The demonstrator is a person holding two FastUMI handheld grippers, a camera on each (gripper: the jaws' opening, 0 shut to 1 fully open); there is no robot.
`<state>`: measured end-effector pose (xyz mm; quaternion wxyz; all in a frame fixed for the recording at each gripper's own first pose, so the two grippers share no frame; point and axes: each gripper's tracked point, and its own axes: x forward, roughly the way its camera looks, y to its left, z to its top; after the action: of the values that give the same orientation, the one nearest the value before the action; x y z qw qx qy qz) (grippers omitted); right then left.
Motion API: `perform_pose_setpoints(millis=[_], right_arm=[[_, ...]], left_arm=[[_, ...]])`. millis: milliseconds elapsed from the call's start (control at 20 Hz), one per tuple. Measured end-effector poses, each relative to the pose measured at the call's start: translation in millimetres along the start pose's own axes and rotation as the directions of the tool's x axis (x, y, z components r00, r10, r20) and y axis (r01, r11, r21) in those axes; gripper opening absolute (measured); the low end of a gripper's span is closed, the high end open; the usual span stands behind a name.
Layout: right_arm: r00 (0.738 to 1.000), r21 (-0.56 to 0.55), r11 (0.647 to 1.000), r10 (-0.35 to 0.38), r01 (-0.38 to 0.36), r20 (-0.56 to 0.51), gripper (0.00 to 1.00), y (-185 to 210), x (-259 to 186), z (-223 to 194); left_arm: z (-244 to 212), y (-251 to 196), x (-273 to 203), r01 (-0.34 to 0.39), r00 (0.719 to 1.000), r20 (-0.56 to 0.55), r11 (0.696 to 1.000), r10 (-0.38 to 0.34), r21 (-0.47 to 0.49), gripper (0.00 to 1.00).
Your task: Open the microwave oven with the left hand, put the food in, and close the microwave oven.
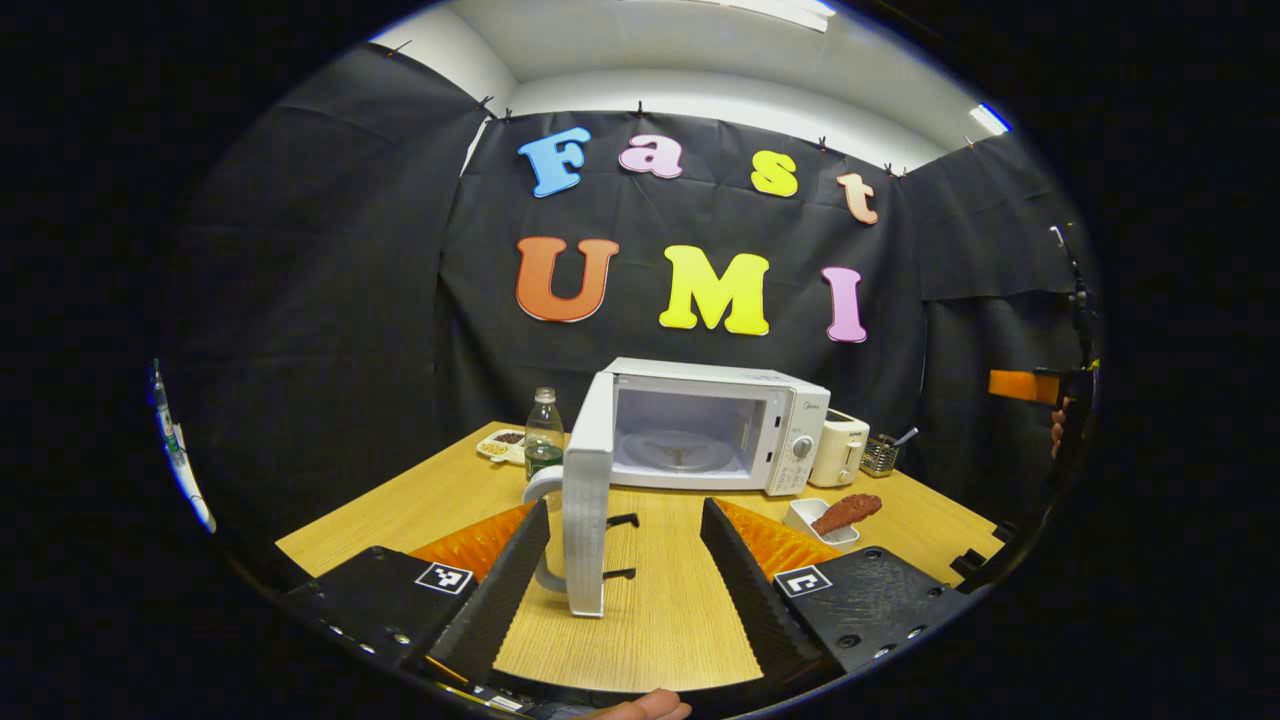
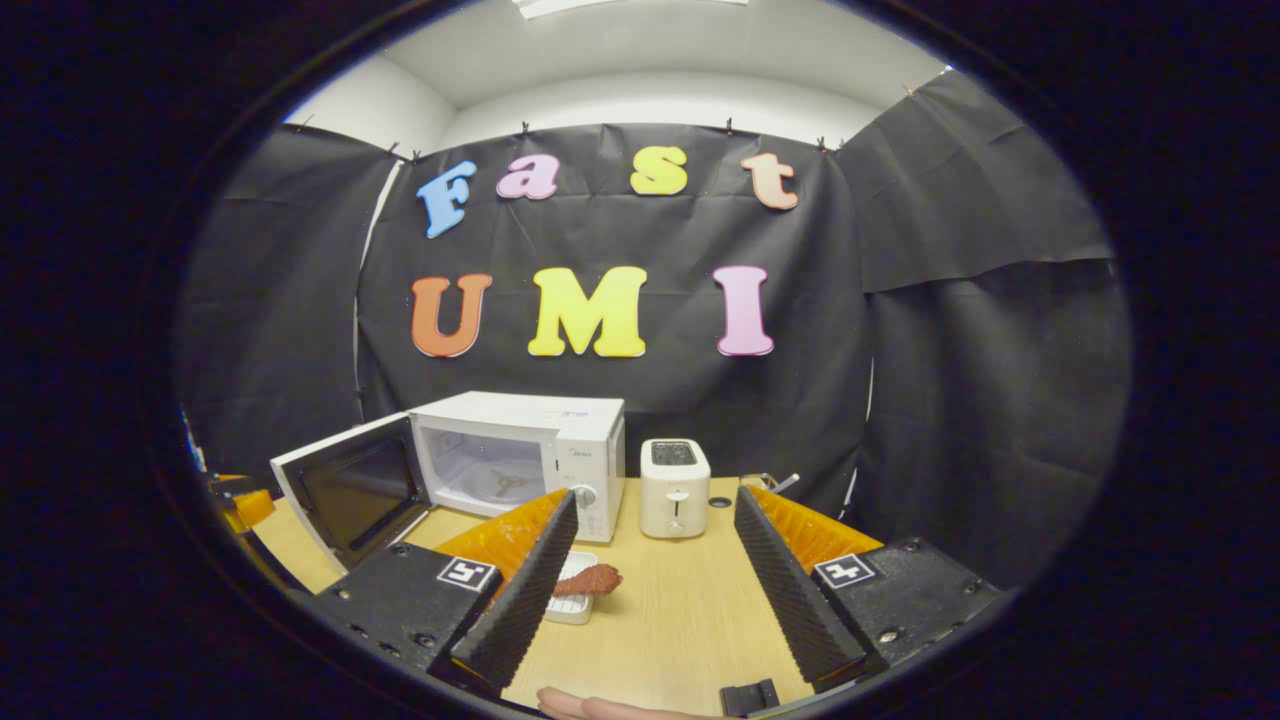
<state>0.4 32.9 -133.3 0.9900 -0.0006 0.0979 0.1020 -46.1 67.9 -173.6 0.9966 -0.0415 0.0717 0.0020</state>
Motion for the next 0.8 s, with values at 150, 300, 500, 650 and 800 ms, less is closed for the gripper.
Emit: perform_pose_setpoints(millis=[150, 300, 500, 650, 800], right_arm=[[0.993, 0.026, 0.998, 0.063, -0.061, -0.104, 1.00, 3, 33, -23], [0.961, 0.095, 0.987, 0.146, -0.127, -0.235, 1.00, 7, 68, -53], [0.887, 0.204, 0.955, 0.280, -0.218, -0.367, 1.00, 14, 115, -88], [0.810, 0.288, 0.917, 0.383, -0.276, -0.443, 0.96, 20, 149, -121], [0.724, 0.378, 0.878, 0.462, -0.293, -0.512, 0.91, 22, 173, -154]], left_arm=[[38, -7, 10, -0.026, 0.998, 0.055, 0.999, 0.024, 0.037, 0.93], [70, -22, 26, -0.023, 0.996, 0.083, 0.999, 0.020, 0.043, 0.93], [99, -35, 54, -0.021, 0.994, 0.111, 0.999, 0.016, 0.041, 0.93], [110, -41, 71, -0.025, 0.994, 0.103, 0.999, 0.020, 0.041, 0.93], [117, -43, 86, -0.044, 0.994, 0.104, 0.997, 0.038, 0.064, 0.93]])
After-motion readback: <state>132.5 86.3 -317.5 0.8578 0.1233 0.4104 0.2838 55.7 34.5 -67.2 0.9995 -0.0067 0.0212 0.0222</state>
